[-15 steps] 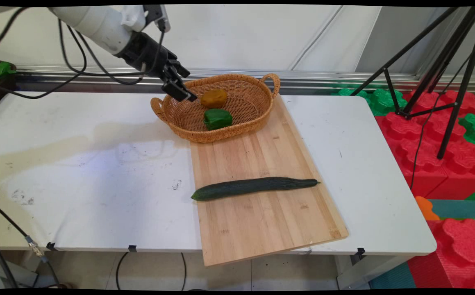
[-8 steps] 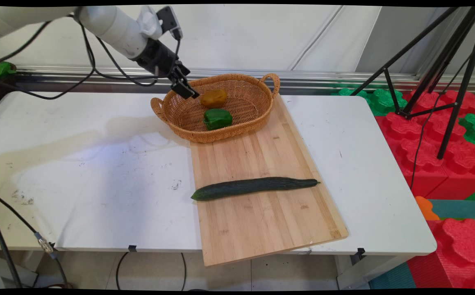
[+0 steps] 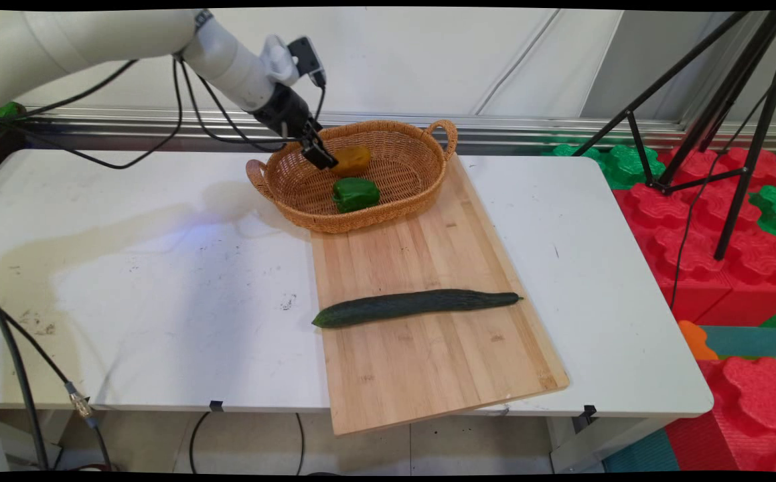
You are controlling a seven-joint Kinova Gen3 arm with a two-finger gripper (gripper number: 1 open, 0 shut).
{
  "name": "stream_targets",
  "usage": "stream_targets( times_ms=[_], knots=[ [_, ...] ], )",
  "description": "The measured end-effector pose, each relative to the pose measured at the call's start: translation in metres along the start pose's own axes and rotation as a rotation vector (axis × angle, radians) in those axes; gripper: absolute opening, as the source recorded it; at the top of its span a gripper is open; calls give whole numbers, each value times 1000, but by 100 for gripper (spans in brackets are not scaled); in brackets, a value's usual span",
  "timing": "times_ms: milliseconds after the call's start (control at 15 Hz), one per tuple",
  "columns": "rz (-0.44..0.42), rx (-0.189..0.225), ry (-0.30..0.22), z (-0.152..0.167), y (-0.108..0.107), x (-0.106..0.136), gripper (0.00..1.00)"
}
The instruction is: Pick up the potato from the vegetable basket
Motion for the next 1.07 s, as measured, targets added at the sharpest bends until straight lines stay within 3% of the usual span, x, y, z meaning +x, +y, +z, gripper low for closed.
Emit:
stream_targets(
  times_ms=[600,1000,1067],
  knots=[
    [-15,8,-27,58,-1,11,100],
    [-6,11,-18,76,2,17,100],
    [-5,11,-17,78,2,18,0]
  ],
)
